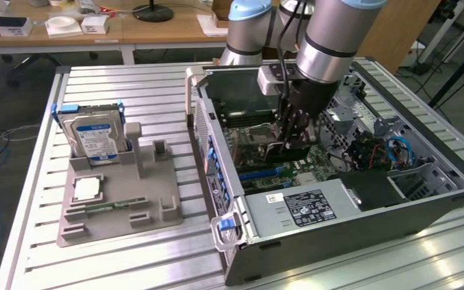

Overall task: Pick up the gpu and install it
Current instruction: 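Insert the gpu into the slot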

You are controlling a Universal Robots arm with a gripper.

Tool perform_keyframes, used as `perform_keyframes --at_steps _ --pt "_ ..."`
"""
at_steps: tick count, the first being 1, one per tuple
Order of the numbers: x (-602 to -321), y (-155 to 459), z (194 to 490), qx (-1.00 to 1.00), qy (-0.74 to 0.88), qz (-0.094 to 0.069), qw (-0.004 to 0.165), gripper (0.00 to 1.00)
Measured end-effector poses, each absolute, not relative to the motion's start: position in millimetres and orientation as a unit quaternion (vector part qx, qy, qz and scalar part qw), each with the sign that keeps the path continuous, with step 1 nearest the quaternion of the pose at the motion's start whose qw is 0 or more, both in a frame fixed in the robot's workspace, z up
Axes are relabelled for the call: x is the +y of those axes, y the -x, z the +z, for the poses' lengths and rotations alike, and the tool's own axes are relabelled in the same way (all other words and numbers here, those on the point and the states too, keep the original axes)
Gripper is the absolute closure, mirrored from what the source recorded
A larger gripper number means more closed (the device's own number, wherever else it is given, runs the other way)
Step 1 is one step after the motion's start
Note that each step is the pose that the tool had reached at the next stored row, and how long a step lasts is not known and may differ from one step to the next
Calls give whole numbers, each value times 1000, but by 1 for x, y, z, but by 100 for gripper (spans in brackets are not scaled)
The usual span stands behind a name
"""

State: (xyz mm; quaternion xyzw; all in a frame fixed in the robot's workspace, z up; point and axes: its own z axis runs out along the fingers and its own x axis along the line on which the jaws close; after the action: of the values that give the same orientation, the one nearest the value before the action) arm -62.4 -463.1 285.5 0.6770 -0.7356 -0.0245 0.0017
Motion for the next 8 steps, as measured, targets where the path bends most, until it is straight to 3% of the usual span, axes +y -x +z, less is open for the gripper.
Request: perform_keyframes --at_steps 8 --pt "-466 68 281 -735 -678 -21 5 74"
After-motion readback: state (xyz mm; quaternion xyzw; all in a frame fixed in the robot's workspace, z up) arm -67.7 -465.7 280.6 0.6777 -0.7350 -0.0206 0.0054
